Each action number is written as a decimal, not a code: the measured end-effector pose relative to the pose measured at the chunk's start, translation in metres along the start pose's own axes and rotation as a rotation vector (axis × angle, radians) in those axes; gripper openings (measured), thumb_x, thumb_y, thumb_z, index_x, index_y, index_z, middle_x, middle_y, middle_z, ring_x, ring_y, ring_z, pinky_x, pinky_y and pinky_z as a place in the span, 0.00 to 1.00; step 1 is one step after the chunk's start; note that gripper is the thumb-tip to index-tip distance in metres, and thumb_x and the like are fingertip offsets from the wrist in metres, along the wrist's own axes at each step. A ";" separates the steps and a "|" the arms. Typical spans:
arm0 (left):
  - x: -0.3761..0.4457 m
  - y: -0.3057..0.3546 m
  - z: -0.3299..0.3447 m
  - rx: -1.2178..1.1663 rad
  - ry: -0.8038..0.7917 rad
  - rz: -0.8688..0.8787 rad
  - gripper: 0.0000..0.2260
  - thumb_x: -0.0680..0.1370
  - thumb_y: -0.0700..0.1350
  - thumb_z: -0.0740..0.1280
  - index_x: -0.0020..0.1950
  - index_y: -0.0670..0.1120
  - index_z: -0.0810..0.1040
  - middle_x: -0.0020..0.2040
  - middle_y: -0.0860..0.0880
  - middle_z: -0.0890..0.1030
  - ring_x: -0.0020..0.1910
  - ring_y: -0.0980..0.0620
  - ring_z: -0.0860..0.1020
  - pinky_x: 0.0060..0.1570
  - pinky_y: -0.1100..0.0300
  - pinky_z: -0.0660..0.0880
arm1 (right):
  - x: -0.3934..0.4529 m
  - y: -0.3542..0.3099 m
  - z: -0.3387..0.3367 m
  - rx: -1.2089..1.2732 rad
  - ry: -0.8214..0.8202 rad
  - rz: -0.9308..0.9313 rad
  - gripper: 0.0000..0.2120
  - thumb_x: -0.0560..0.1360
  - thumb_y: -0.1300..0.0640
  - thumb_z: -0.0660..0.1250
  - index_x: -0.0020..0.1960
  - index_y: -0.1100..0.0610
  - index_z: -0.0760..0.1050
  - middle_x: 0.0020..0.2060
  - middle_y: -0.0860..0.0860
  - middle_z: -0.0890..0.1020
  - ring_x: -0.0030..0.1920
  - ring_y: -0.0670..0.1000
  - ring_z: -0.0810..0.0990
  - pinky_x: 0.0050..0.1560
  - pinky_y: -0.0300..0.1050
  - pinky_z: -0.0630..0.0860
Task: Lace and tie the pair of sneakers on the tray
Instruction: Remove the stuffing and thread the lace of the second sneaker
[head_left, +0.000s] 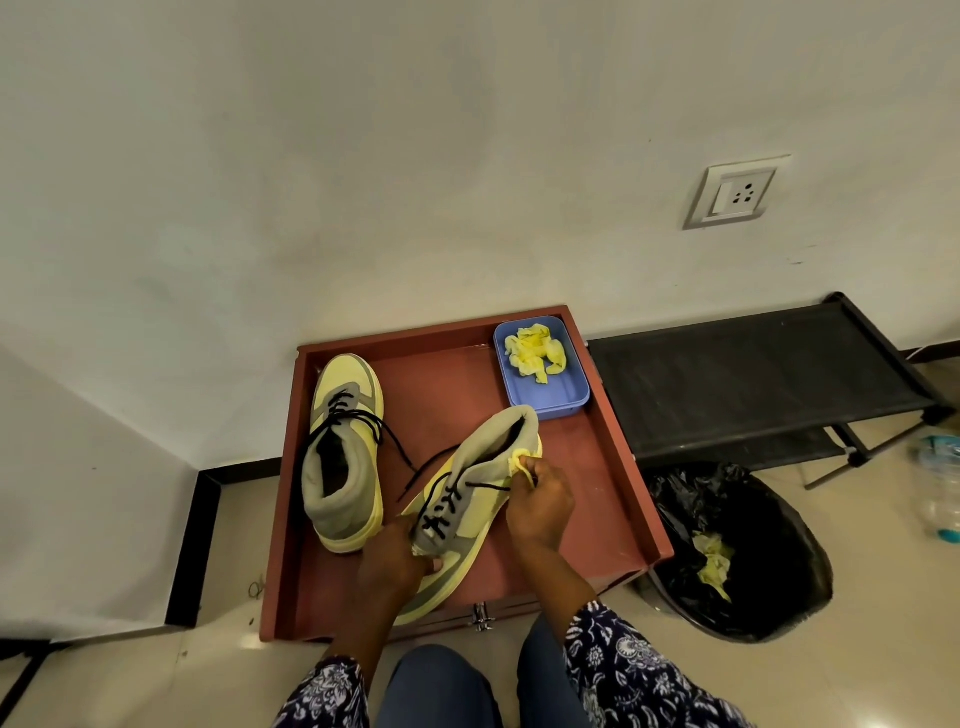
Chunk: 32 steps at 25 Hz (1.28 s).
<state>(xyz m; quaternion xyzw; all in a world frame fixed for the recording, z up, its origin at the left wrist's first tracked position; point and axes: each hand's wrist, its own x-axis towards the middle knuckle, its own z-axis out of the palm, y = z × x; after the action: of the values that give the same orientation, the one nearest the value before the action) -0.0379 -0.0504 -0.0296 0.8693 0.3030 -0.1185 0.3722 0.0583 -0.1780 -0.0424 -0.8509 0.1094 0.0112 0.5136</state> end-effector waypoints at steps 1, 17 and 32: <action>0.000 0.000 0.000 0.009 0.003 0.000 0.25 0.69 0.41 0.74 0.64 0.41 0.73 0.58 0.43 0.80 0.58 0.45 0.77 0.48 0.64 0.68 | -0.004 -0.003 0.002 -0.029 -0.020 -0.063 0.10 0.73 0.65 0.65 0.53 0.63 0.79 0.50 0.60 0.80 0.52 0.58 0.77 0.53 0.42 0.71; 0.000 -0.001 0.001 -0.005 -0.004 -0.024 0.29 0.68 0.40 0.75 0.67 0.42 0.70 0.61 0.44 0.78 0.61 0.45 0.75 0.55 0.62 0.69 | 0.017 0.010 -0.008 -0.067 -0.017 -0.059 0.09 0.73 0.64 0.66 0.53 0.63 0.79 0.50 0.61 0.81 0.52 0.60 0.79 0.55 0.48 0.73; -0.004 0.005 0.001 -0.034 -0.009 -0.040 0.27 0.70 0.39 0.73 0.67 0.43 0.69 0.61 0.44 0.78 0.60 0.47 0.75 0.50 0.66 0.65 | -0.001 0.018 0.005 0.018 -0.046 -0.317 0.11 0.69 0.70 0.64 0.49 0.62 0.81 0.44 0.58 0.80 0.44 0.55 0.78 0.46 0.31 0.68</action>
<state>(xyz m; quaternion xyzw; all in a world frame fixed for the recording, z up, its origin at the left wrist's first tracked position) -0.0379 -0.0555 -0.0251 0.8559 0.3208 -0.1249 0.3859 0.0538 -0.1812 -0.0600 -0.8523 -0.0381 -0.0515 0.5191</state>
